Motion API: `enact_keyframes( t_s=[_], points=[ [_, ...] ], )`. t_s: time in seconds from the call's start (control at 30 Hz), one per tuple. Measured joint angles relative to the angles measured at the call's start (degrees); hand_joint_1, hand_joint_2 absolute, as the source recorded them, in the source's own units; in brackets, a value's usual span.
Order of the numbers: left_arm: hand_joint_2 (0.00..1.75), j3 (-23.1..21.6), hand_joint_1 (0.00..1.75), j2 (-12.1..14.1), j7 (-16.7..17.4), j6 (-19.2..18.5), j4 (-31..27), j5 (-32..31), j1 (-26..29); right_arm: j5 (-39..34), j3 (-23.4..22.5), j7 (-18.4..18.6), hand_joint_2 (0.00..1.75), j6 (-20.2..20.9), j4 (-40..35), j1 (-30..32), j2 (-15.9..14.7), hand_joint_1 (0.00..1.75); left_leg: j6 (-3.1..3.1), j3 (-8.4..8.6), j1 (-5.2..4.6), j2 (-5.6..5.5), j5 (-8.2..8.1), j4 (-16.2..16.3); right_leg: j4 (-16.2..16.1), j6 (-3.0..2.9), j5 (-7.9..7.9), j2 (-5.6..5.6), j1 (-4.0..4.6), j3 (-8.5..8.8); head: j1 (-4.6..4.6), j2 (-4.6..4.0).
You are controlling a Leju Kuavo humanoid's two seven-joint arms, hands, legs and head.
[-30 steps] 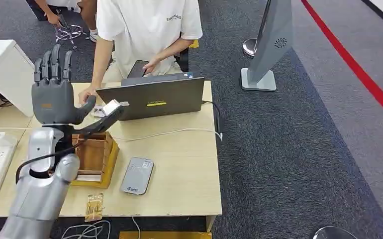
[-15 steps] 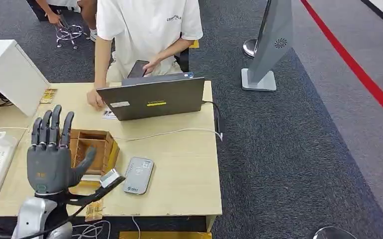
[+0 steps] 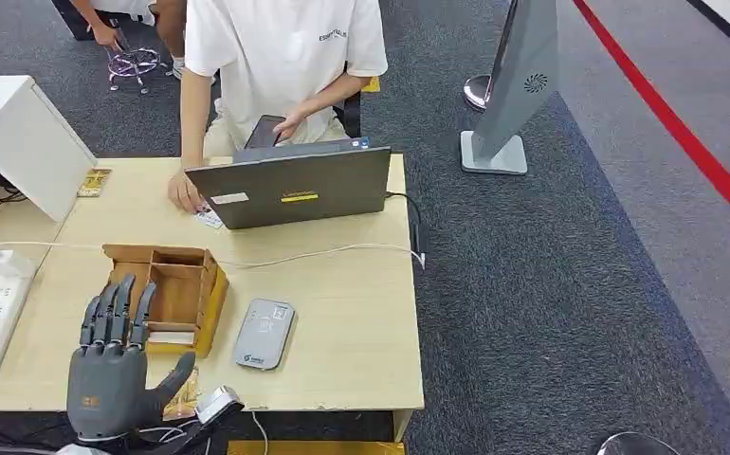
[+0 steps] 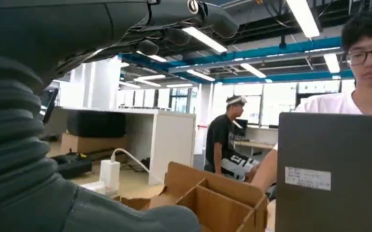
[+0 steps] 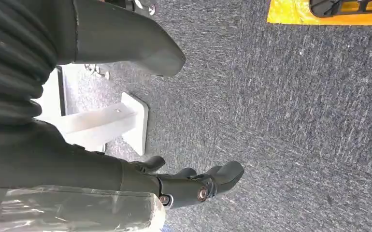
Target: Pass the card to the sensor for recognition and then transmit it.
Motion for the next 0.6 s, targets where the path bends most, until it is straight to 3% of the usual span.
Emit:
enact_keyframes(
  t_s=[0.6],
  points=[
    [1.75,1.55,0.00,-0.81,3.36,3.56,8.06,3.37,3.46,1.35,-0.09,1.09,1.75,-0.18,0.00,-0.03,0.02,0.00,0.02,-0.02,0.01,-0.03,-0.01,0.00,0.00,0.01,-0.01,-0.03,0.00,0.00,0.00,0.00]
  ],
)
